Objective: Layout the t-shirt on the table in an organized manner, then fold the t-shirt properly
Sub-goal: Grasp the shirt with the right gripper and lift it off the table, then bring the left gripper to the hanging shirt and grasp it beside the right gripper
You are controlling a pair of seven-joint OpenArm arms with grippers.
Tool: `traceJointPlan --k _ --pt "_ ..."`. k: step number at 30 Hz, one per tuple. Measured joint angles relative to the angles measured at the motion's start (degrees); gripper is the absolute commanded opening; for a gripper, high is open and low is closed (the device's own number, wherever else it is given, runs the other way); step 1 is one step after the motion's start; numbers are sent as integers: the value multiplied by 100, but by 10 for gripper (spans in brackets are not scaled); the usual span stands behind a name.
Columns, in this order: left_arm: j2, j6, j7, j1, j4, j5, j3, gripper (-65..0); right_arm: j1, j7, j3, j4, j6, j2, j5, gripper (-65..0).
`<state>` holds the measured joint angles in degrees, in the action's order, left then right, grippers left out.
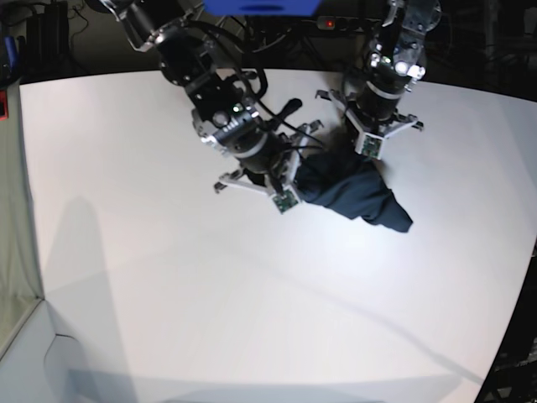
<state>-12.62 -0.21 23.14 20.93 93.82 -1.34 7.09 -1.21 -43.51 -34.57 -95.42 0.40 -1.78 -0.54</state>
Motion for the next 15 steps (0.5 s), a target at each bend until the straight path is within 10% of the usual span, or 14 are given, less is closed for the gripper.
traceJointPlan --k 15 --pt "59 -17 140 267 164 -35 -1252 -644 94 -81 1228 -1014 -2 -103 48 -650"
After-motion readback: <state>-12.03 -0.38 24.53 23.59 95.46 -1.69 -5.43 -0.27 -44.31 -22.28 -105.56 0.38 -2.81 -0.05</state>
